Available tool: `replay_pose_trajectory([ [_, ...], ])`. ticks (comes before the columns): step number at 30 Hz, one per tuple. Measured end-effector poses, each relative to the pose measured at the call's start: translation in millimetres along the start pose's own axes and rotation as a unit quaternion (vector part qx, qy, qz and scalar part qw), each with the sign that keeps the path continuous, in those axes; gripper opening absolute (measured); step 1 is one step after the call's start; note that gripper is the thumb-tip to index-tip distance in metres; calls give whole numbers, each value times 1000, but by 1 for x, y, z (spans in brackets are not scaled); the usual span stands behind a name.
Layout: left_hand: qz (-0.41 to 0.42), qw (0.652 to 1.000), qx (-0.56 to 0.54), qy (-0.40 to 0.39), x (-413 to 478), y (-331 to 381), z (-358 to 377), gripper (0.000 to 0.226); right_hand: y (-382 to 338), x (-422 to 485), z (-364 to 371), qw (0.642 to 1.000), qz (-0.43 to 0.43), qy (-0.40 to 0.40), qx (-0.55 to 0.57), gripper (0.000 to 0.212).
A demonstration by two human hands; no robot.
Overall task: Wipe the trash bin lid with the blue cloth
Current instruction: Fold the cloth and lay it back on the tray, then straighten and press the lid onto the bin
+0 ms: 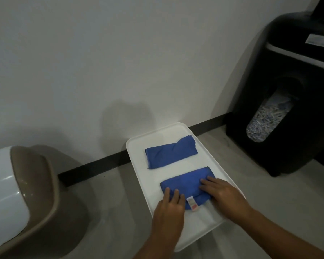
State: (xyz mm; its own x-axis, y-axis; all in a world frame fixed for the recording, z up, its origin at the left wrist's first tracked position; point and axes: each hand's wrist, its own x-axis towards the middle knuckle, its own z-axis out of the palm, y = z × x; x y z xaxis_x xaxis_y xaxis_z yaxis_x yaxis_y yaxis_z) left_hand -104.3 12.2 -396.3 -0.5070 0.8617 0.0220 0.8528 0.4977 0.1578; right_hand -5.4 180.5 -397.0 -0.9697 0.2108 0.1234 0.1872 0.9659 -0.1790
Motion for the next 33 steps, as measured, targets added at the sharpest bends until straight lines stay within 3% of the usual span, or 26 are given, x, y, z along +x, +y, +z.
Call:
replay_pose_trajectory([
  [4,10,1000,13,-16,-5,4,2,28,4,-2,4,999,22,45,-6,49],
  [9,13,999,4,-36,-10,5,0,41,0,-2,5,999,24,37,9,50],
  [13,13,999,7,-29,-14,5,5,46,5,0,6,992,85,-75,57,41],
  [17,18,994,-69,-87,-21,-7,-4,59,-8,6,-5,980,114,-162,0,48],
  [20,-3,992,-127,6,-38,-36,-26,51,-58,29,-10,979,103,-105,141,53],
  [22,-29,979,-166,115,-54,-69,-55,38,-111,57,-14,950,72,-73,296,45],
  [24,-58,965,-134,217,-75,-112,-88,32,-166,88,-17,918,51,-86,384,42],
  [28,-136,941,4,311,-121,-197,-160,33,-253,143,-25,918,-22,-60,392,51],
  [33,-237,921,76,300,-168,-264,-209,34,-331,176,-43,936,-114,-44,331,56],
])
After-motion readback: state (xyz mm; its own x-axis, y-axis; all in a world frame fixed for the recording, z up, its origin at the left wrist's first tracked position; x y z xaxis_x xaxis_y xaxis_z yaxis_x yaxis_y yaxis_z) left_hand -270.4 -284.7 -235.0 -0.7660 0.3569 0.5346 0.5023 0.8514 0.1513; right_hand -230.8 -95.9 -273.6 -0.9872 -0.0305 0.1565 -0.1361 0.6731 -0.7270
